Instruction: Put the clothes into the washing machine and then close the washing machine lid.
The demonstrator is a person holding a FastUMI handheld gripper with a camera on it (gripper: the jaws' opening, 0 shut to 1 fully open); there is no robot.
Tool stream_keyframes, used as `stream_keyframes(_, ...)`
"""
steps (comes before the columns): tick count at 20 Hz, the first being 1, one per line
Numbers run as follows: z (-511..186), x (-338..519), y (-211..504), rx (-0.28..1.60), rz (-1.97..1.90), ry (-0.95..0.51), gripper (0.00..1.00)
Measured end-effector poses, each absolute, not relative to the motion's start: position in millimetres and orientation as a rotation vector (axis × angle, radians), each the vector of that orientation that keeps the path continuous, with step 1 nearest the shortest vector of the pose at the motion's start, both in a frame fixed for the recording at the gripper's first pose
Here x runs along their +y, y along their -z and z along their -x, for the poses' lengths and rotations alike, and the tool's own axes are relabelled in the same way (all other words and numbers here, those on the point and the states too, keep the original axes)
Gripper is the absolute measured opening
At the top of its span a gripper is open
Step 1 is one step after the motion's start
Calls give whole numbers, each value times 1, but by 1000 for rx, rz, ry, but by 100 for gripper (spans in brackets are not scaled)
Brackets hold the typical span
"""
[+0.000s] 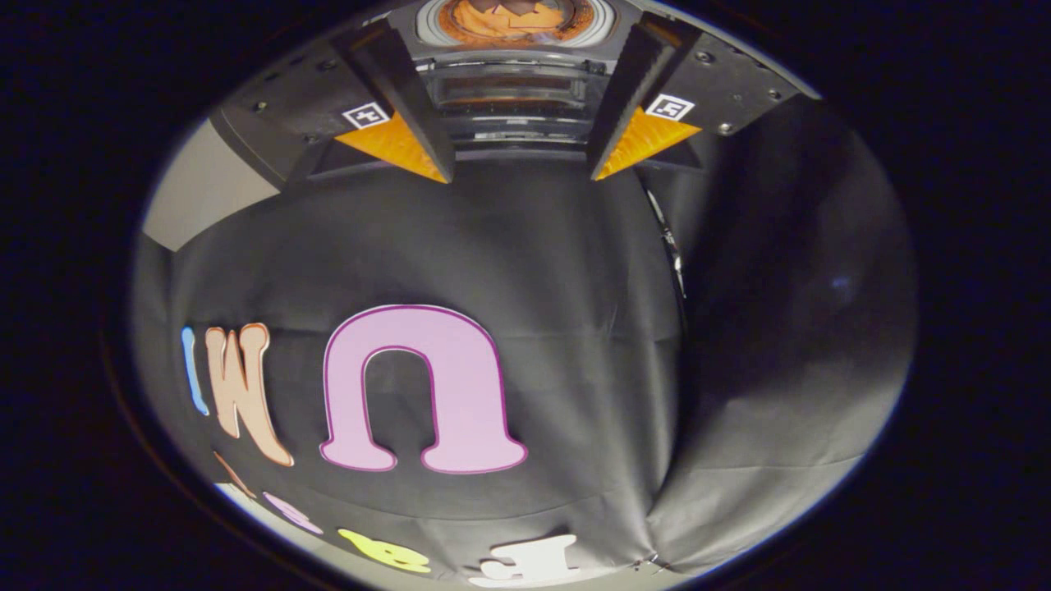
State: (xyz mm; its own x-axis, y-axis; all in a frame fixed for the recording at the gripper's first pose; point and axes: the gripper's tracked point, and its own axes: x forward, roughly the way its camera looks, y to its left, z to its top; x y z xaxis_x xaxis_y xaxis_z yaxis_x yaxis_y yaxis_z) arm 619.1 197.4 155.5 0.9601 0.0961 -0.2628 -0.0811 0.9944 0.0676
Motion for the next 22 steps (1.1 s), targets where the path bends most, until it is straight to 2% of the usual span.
stream_keyframes(10, -666, 212, -119, 351, -11, -51, 97)
stream_keyframes(11, -663, 214, -113, 399, 8, -61, 97)
stream_keyframes(22, -660, 212, -117, 422, 10, -51, 93)
